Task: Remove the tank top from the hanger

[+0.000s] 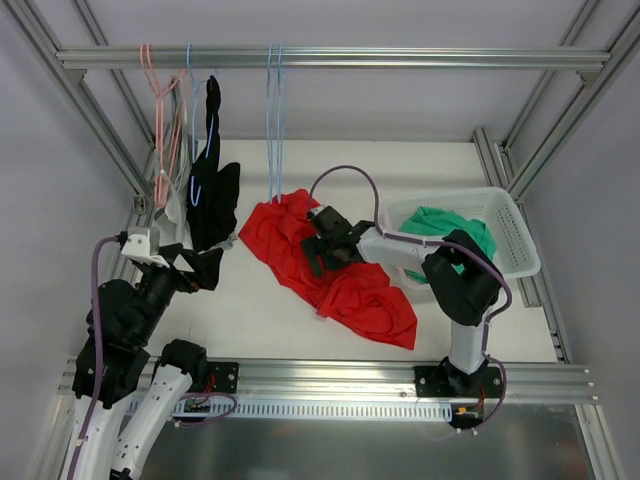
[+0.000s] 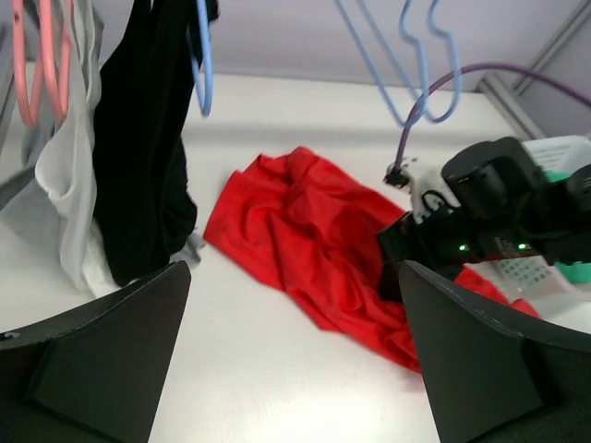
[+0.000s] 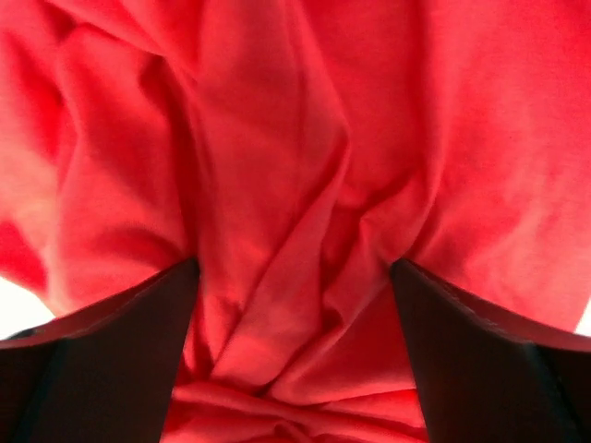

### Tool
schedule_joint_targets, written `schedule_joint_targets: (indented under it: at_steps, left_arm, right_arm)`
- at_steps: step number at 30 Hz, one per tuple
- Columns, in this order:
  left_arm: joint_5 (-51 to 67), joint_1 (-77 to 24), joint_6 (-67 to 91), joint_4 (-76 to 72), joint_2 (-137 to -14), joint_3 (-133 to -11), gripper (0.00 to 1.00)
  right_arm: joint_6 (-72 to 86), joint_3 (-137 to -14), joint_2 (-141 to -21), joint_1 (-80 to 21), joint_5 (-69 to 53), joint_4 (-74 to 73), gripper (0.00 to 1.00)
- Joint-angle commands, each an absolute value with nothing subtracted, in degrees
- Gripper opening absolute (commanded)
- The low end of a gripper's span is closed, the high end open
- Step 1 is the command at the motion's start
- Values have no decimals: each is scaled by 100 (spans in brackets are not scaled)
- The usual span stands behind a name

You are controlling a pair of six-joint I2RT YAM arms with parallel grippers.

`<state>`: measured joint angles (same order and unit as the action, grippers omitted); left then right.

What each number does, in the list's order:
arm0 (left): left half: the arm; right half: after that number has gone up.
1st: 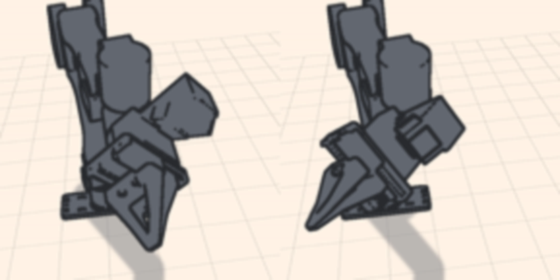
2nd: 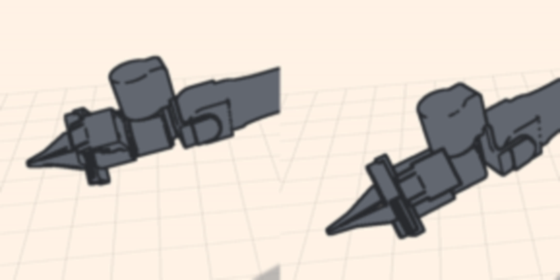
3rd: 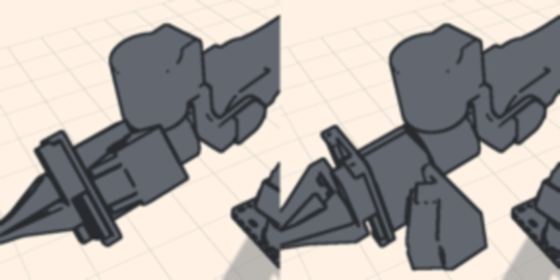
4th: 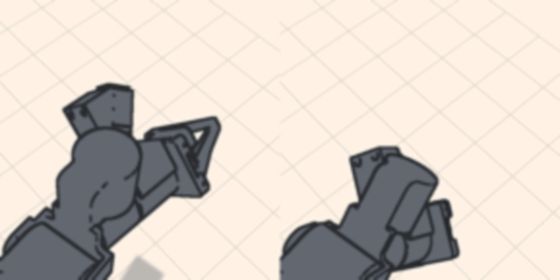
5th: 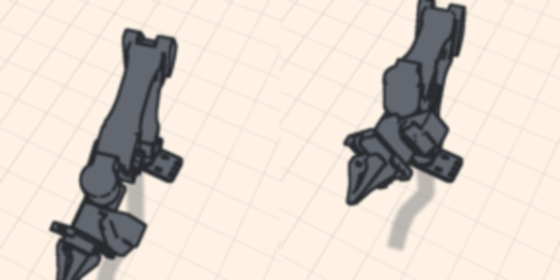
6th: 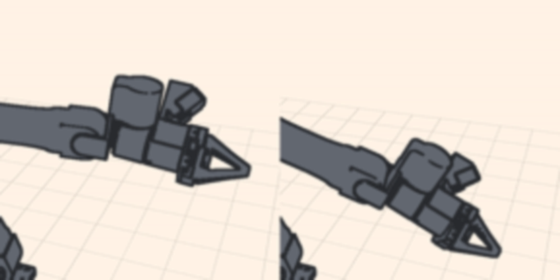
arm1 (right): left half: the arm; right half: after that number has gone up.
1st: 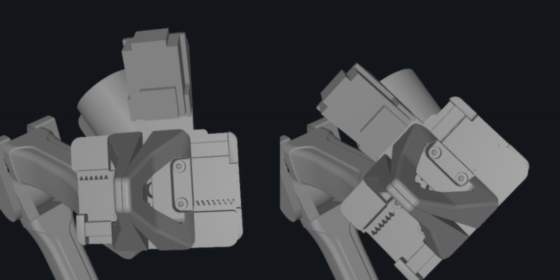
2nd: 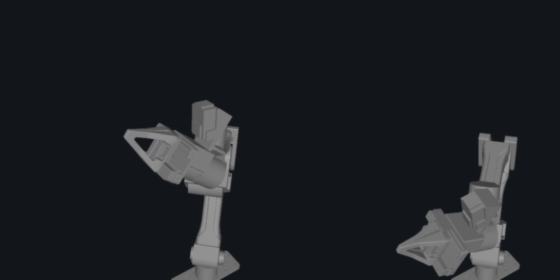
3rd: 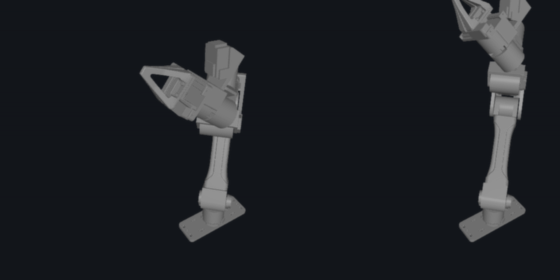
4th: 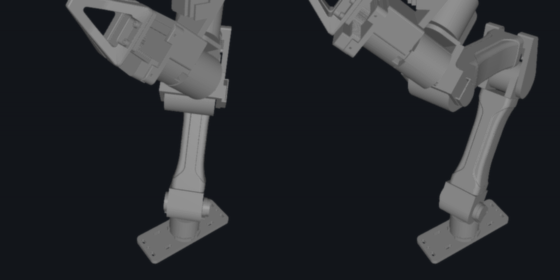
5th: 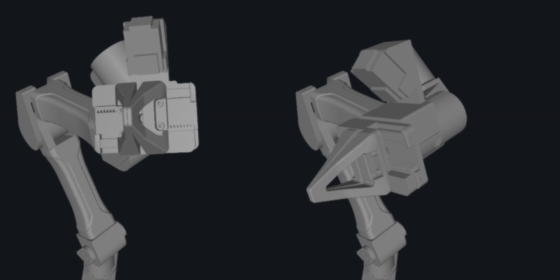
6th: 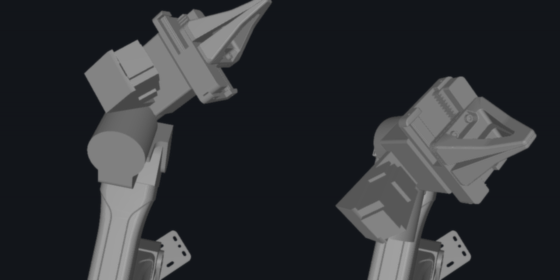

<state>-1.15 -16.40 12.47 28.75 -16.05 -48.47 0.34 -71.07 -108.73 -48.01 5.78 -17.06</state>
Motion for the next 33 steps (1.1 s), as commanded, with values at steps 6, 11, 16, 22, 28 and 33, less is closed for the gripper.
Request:
schedule_joint_targets:
  at_steps: [6, 11, 16, 22, 28, 33]
  left_arm:
    - [-466, -1608, 1107, 2742, -1432, -4342, 99]
    - [-325, -1608, 1125, 2742, -1380, -4289, 99]
    - [-378, -1608, 1151, 2742, -1240, -4263, 99]
    - [-378, -1608, 1169, 2742, -1213, -4254, 99]
    - [-378, -1608, 1186, 2742, -1187, -4254, 99]
    - [-439, -1608, 1187, 2742, -1125, -4236, 99]
  right_arm:
    - [334, -6698, -10470, -4878, 1467, -1381, 0]
    - [308, -6320, -9073, -4878, 1310, -906, 0]
    - [45, -6424, -7362, -4878, 1545, -1071, 0]
    - [-552, -7135, -6488, -4711, 1793, -1589, 0]
    - [-1002, -8953, -6442, -4211, 1521, -2407, 0]
    - [-1485, -10658, -6890, -3631, 1477, -3302, 0]
